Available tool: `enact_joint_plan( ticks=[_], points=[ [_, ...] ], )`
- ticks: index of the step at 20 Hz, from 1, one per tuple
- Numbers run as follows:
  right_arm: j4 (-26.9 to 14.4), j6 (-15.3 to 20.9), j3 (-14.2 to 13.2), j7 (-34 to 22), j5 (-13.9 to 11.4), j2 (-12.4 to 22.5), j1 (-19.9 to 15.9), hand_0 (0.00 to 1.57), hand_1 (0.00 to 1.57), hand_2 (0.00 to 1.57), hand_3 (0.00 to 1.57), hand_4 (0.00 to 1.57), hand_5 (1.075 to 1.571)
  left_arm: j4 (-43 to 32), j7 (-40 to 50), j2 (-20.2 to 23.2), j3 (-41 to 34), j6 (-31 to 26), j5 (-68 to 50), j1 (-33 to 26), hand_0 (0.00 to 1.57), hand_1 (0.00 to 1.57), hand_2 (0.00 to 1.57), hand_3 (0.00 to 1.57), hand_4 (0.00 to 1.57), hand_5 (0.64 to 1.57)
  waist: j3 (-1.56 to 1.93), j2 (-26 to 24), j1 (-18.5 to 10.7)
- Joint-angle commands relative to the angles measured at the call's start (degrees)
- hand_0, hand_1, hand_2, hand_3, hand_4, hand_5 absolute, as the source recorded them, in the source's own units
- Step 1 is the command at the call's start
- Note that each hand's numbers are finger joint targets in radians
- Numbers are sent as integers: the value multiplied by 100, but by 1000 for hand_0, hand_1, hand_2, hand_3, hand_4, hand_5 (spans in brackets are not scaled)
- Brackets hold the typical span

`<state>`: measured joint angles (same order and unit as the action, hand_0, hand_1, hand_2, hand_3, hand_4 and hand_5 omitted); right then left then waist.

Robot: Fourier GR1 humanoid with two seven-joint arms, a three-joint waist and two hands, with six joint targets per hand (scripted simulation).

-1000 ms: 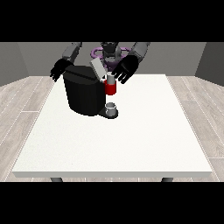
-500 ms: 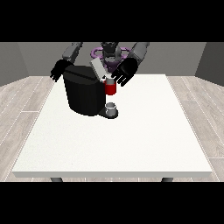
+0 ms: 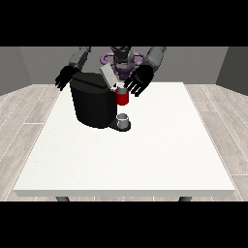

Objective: Insert the coffee pod into the coffee machine and close the lid

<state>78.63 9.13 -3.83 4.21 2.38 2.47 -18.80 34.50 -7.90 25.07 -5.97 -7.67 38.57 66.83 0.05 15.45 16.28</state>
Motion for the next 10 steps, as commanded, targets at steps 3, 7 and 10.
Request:
enact_joint_plan(
  ticks=[3,7,10],
  points=[
    [95,-146,-6,-65,75,100,-79,0,0,0,0,415,1571,-23,-145,168,-24,34,93,112,1050,1050,1119,962,364,1571,-5,130,101],
    [-199,-31,-129,167,6,131,-119,0,0,0,0,447,1571,38,-35,40,51,-72,142,163,1018,1018,1086,904,369,1571,-3,152,-64],
    [-158,123,-120,52,-4,28,-128,0,0,0,0,419,1571,47,-416,-42,330,-321,283,-139,0,0,378,112,0,1571,-4,-11,-232]
  ],
)
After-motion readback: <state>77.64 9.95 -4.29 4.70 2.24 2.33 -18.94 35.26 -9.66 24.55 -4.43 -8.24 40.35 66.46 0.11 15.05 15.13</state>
